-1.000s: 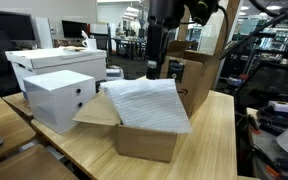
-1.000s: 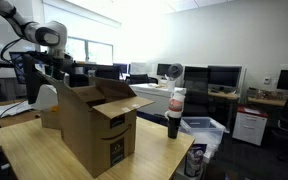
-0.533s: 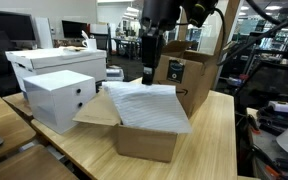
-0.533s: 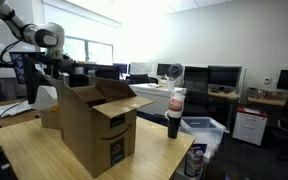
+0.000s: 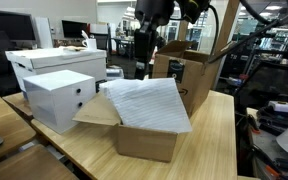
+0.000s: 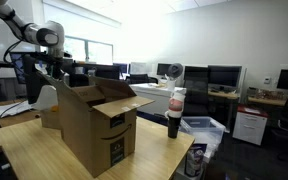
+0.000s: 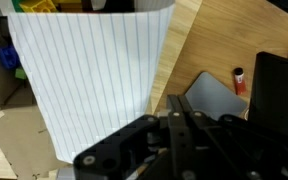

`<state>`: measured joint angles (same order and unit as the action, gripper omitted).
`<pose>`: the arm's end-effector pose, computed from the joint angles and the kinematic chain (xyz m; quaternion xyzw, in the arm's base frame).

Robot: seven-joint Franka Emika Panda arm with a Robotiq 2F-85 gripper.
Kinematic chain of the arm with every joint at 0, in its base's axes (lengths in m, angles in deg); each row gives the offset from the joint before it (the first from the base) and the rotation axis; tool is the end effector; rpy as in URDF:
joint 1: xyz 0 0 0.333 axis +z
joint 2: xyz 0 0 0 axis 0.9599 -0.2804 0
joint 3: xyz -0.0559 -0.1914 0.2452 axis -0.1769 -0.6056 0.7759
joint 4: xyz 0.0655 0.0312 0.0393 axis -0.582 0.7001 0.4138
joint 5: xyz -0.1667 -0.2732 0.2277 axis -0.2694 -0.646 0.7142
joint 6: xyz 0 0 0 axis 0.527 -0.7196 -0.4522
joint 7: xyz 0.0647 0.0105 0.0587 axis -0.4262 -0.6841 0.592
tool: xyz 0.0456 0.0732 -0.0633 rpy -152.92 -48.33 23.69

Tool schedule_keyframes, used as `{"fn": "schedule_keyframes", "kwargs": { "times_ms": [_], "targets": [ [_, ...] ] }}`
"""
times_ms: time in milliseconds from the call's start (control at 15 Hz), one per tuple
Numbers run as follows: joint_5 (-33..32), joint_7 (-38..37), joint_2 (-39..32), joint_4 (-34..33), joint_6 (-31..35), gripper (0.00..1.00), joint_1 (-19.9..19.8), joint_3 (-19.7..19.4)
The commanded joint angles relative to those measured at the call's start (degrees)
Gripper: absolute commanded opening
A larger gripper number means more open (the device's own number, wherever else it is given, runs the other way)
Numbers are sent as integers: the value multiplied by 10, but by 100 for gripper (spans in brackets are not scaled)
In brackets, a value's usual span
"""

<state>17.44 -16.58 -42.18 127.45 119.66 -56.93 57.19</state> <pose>0.4726 0.3114 0.4068 -0.9774 -0.1740 -0.0301 0.1161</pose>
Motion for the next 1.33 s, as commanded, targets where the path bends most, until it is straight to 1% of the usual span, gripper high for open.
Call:
{"fn": "schedule_keyframes", "kwargs": {
  "times_ms": [0, 133, 200, 533, 667, 1067, 1267],
  "targets": [
    [-37, -16, -28, -10, -4, 5, -1, -2],
    [-52, -21, -40, -5, -1, 3, -3, -7],
    [-57, -22, -48, -3, 8, 4, -5, -11],
    [-86, -35, -84, -8, 4, 3, -8, -35],
    [-100, -54, -99, -6, -4, 4, -10, -47],
    [-117, -87, -128, -1, -16, 3, -11, -67],
    [-115, -101, -143, 4, -22, 3, -9, -73]
  ]
}}
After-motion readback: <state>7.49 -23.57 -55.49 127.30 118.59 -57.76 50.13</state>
